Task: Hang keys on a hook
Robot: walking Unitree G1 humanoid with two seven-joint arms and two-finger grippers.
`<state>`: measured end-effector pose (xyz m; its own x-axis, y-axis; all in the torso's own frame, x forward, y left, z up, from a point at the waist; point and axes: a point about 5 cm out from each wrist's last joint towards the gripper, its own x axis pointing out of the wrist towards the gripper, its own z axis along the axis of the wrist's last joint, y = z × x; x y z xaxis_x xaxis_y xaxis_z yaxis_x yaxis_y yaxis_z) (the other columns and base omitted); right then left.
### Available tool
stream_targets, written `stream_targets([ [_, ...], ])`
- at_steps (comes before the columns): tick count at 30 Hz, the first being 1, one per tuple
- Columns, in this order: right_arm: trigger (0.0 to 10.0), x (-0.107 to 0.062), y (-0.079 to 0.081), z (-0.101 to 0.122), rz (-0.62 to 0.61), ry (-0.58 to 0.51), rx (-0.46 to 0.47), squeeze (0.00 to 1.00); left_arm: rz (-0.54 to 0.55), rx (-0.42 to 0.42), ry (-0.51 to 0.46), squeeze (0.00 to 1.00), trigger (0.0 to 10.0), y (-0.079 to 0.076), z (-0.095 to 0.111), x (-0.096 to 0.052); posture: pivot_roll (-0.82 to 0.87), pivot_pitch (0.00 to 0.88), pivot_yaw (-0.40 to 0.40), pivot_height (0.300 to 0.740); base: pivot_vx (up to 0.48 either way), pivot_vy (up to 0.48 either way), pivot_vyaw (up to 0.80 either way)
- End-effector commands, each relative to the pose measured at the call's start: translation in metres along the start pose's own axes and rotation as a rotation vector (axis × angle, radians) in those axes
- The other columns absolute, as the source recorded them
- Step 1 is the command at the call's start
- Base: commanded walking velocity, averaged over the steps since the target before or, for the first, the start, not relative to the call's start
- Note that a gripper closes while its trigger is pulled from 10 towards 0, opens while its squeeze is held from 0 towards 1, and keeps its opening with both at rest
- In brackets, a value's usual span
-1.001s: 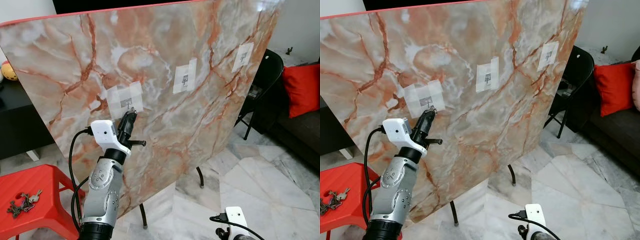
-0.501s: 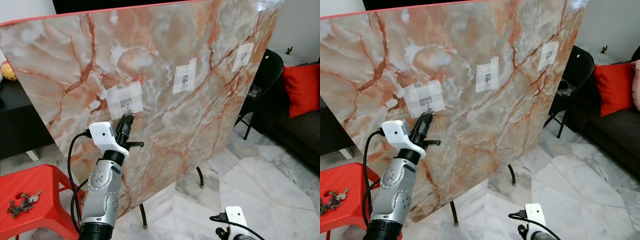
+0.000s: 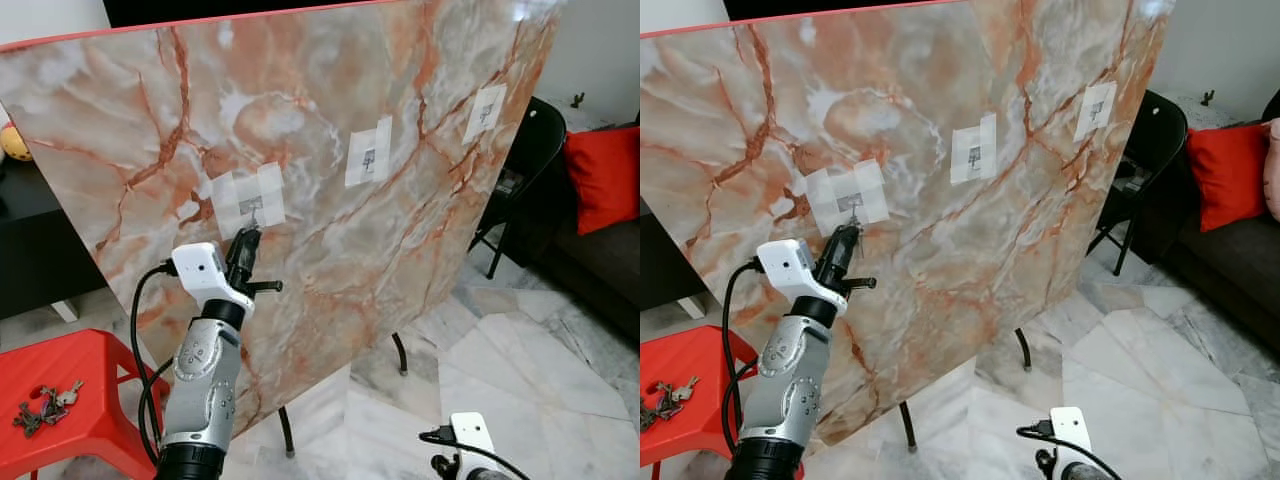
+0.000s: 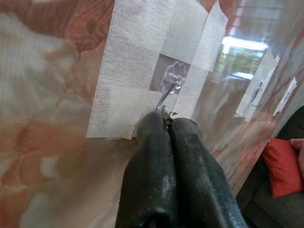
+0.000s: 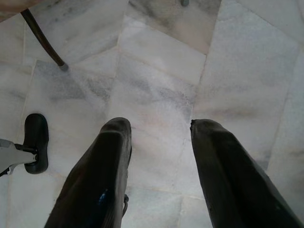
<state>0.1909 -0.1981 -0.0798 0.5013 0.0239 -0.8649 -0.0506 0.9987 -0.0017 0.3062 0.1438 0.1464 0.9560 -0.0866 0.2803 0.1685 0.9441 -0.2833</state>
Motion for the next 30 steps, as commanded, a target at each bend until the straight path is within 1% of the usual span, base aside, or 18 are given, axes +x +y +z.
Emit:
stream_targets([
  [1,10.0,0.000,-0.002,0.002,-0.009,0.000,-0.013,0.00,0.004,-0.015,0.012,1.00,10.0,-0.001,-0.001,0.003,0.08,0.000,-0.076,0.740,0.000,0.000,0.00],
  [16,10.0,0.000,-0.002,0.002,-0.007,0.000,-0.013,0.00,0.040,0.014,0.033,1.00,10.0,0.007,-0.006,0.000,0.09,0.000,-0.076,0.740,0.000,0.000,0.00],
  [21,10.0,0.000,-0.002,0.001,-0.007,0.001,-0.012,0.00,0.040,0.028,0.063,1.00,10.0,0.017,-0.009,-0.011,0.09,0.000,-0.076,0.740,0.000,0.000,0.00],
  [22,10.0,0.000,-0.002,0.001,-0.006,0.001,-0.010,0.00,0.045,0.051,0.079,1.00,10.0,0.023,-0.011,-0.017,0.09,0.000,-0.073,0.740,0.000,0.000,0.00],
  [24,10.0,0.000,-0.002,0.001,-0.006,0.001,-0.010,0.00,0.055,0.072,0.094,1.00,10.0,0.028,-0.013,-0.021,0.09,0.000,-0.073,0.740,0.000,0.000,0.00],
  [25,10.0,0.000,-0.002,0.001,-0.006,0.002,-0.010,0.00,0.062,0.096,0.108,0.85,10.0,0.033,-0.015,-0.025,0.09,0.000,-0.073,0.740,0.000,0.000,0.00],
  [26,10.0,0.000,-0.001,0.001,-0.006,0.002,-0.010,0.00,0.083,0.143,0.144,0.43,10.0,0.046,-0.020,-0.036,0.09,0.000,-0.073,0.740,0.000,0.000,0.00],
  [27,10.0,0.000,-0.001,0.001,-0.006,0.002,-0.010,0.00,0.100,0.164,0.168,0.00,10.0,0.054,-0.023,-0.043,0.09,0.000,-0.073,0.740,0.000,0.000,0.00],
  [28,10.0,0.000,-0.001,0.001,-0.005,0.003,-0.010,0.00,0.118,0.179,0.184,0.00,10.0,0.061,-0.026,-0.049,0.09,0.000,-0.073,0.740,0.000,0.000,0.00],
  [29,10.0,0.000,-0.001,0.001,-0.005,0.003,-0.010,0.00,0.118,0.179,0.184,0.00,10.0,0.061,-0.026,-0.049,0.09,0.000,-0.073,0.740,0.000,0.000,0.00],
  [30,10.0,0.000,-0.001,0.001,-0.005,0.003,-0.011,0.00,0.128,0.189,0.214,0.00,10.0,0.069,-0.030,-0.058,0.09,0.000,-0.073,0.740,0.000,0.000,0.00],
])
